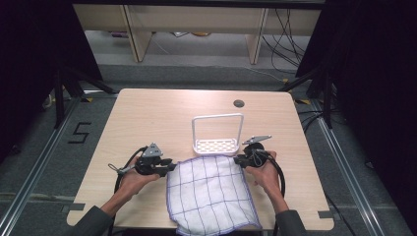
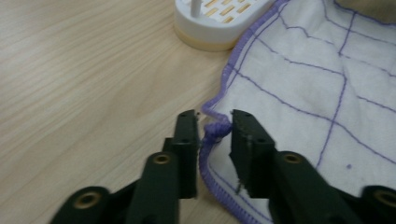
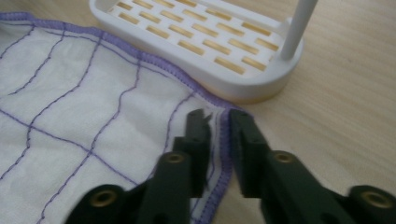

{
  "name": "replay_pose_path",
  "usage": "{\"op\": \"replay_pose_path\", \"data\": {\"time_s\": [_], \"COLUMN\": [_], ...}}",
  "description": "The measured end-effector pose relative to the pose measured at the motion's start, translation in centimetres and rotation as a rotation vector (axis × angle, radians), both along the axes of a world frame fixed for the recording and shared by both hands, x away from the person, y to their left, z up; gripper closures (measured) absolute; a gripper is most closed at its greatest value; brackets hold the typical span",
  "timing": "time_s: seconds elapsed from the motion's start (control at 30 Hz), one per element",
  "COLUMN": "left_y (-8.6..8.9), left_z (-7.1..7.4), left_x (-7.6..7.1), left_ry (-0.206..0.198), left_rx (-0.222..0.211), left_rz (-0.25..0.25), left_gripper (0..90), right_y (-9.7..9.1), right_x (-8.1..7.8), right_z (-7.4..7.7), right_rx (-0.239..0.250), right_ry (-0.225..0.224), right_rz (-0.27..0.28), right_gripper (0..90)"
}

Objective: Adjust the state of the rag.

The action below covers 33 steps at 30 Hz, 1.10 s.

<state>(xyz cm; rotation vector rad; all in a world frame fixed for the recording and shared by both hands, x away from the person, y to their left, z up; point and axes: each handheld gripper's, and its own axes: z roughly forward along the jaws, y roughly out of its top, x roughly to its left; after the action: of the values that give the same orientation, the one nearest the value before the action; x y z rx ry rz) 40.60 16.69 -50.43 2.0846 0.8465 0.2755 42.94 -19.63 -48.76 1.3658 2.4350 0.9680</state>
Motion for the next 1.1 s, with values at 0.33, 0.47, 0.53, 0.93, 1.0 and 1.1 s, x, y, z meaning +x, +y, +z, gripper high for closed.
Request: {"op": "replay_pose_path", "data": {"time_s": [0.33, 0.47, 0.53, 0.93, 1.0, 1.1], "left_y": [0.1, 0.1, 0.1, -0.3, -0.3, -0.2], "left_z": [1.0, 1.8, 2.1, 5.7, 6.3, 6.3], "left_x": [0.0, -0.2, -0.1, 1.0, 1.1, 0.8], "left_ry": [-0.054, -0.078, -0.087, -0.155, -0.167, -0.161], "left_rx": [0.009, -0.024, -0.03, -0.073, -0.08, -0.104], "left_rz": [-0.02, -0.012, -0.007, -0.009, -0.007, -0.018], "left_gripper": [86.8, 86.9, 86.9, 87.2, 87.3, 87.3], "right_y": [-0.3, -0.6, -0.9, -1.7, -2.0, -2.3], "right_x": [-1.9, -3.0, -3.3, -3.4, -3.3, -3.9], "right_z": [2.5, 3.5, 3.8, 6.2, 6.8, 7.3], "right_rx": [-0.022, -0.009, -0.008, -0.004, -0.008, 0.0], "right_ry": [-0.109, -0.138, -0.154, -0.215, -0.264, -0.278], "right_rz": [0.112, 0.126, 0.129, 0.129, 0.148, 0.143], "right_gripper": [88.4, 88.4, 88.4, 88.3, 88.3, 88.3]}}
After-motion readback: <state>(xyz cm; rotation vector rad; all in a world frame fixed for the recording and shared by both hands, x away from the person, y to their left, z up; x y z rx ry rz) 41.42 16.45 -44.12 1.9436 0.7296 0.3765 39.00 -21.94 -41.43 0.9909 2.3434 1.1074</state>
